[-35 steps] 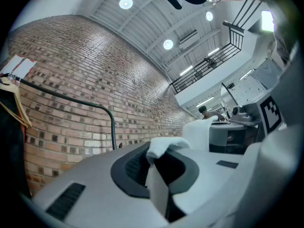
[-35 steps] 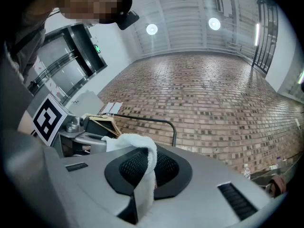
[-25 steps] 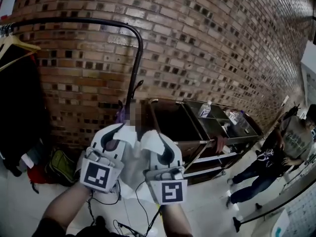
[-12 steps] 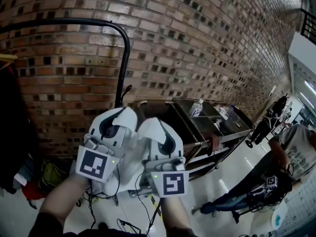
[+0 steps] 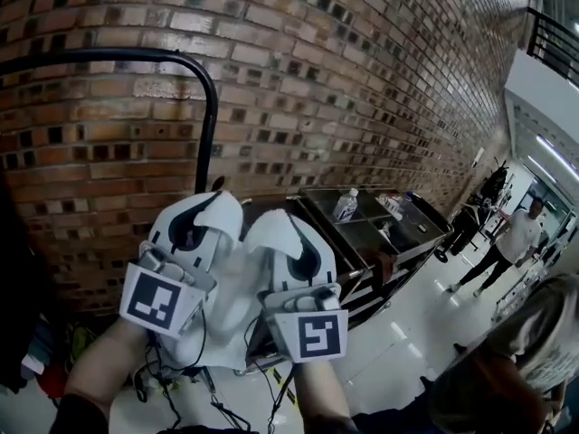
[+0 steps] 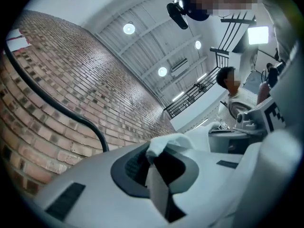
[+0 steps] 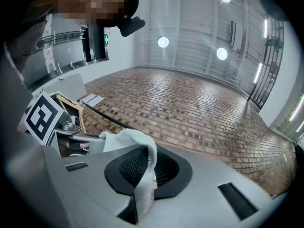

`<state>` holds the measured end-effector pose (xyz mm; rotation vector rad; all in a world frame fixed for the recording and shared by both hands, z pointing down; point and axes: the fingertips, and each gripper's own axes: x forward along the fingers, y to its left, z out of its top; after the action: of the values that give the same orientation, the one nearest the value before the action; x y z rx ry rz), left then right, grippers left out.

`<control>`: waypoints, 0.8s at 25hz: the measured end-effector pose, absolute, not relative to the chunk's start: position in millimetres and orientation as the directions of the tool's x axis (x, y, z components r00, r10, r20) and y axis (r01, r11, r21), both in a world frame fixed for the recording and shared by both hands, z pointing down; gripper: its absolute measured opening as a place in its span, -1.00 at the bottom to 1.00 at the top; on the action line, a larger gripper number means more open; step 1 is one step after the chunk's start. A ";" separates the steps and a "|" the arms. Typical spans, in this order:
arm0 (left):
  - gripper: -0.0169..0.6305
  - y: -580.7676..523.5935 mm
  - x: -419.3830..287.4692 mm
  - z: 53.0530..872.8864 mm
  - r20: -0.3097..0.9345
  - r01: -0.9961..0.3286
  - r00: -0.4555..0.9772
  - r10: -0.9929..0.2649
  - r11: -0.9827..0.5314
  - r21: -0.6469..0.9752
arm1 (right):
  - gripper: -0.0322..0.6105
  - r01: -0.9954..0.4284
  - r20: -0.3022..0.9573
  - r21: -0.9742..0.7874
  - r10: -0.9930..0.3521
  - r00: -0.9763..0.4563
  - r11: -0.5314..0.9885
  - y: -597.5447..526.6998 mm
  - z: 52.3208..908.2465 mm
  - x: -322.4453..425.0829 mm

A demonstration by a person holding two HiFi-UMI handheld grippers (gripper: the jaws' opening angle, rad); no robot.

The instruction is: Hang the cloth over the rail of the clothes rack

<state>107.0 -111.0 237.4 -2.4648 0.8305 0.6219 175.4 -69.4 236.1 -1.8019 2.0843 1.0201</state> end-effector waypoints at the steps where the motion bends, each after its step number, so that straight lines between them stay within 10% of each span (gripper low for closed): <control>1: -0.82 -114.2 104.6 236.6 -0.552 -0.650 0.712 -0.435 -0.706 -0.281 | -0.83 -0.934 -0.566 0.357 -0.791 -0.234 0.020 -72.4 234.9 174.6; 20: -0.82 -217.4 121.8 224.1 -0.576 -0.759 0.618 -0.535 -0.597 -0.260 | -0.83 -0.927 -0.611 0.347 -0.716 -0.339 0.143 -192.3 209.9 206.4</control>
<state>121.8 -217.4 224.1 -2.3561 1.0201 0.6155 206.4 -192.3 209.9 -1.5914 2.1253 0.9991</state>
